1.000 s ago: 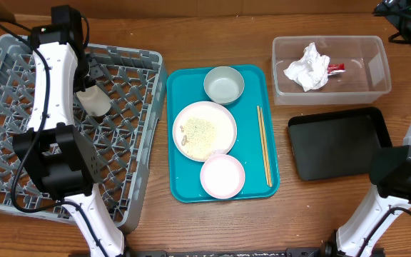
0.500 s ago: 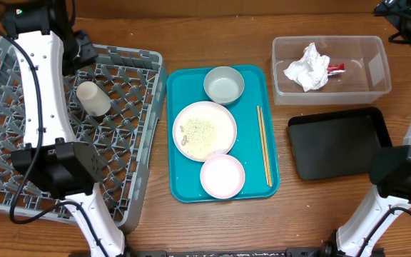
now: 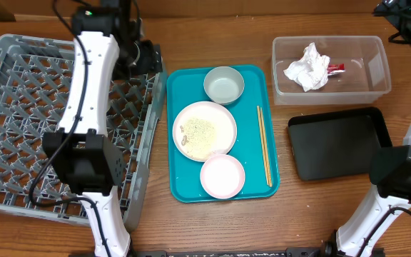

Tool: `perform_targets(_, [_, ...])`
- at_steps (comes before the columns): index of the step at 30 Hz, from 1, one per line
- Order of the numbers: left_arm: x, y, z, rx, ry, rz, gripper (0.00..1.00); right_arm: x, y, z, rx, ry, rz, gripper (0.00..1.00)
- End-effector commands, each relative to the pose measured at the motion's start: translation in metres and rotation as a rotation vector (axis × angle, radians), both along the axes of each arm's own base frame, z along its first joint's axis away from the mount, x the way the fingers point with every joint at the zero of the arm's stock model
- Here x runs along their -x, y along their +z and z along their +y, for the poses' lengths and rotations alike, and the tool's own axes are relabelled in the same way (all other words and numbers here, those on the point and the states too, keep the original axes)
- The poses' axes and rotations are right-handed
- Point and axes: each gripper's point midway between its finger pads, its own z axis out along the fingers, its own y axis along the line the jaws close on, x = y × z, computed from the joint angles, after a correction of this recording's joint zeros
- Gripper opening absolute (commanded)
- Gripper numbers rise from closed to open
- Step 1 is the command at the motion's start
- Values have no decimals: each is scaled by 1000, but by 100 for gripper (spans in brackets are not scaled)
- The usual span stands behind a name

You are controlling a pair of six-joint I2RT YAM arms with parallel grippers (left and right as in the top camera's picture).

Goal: Sort waste into correct bins and load items into the dishwasher
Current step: 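Move the left arm right toward the teal tray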

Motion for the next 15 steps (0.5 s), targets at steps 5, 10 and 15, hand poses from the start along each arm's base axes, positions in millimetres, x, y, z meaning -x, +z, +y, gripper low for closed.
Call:
perform_targets(5, [-1,-55,-4,-100,-57,37,75,0,9,1,4,2,-21,100])
perform_targets(10, [3,-73,-11,-105,-118,48,63,0,8,1,4,2,-21,100])
perform_targets(15, [6,-85,-19,-113,-171,50,58,0,8,1,4,2,-21,100])
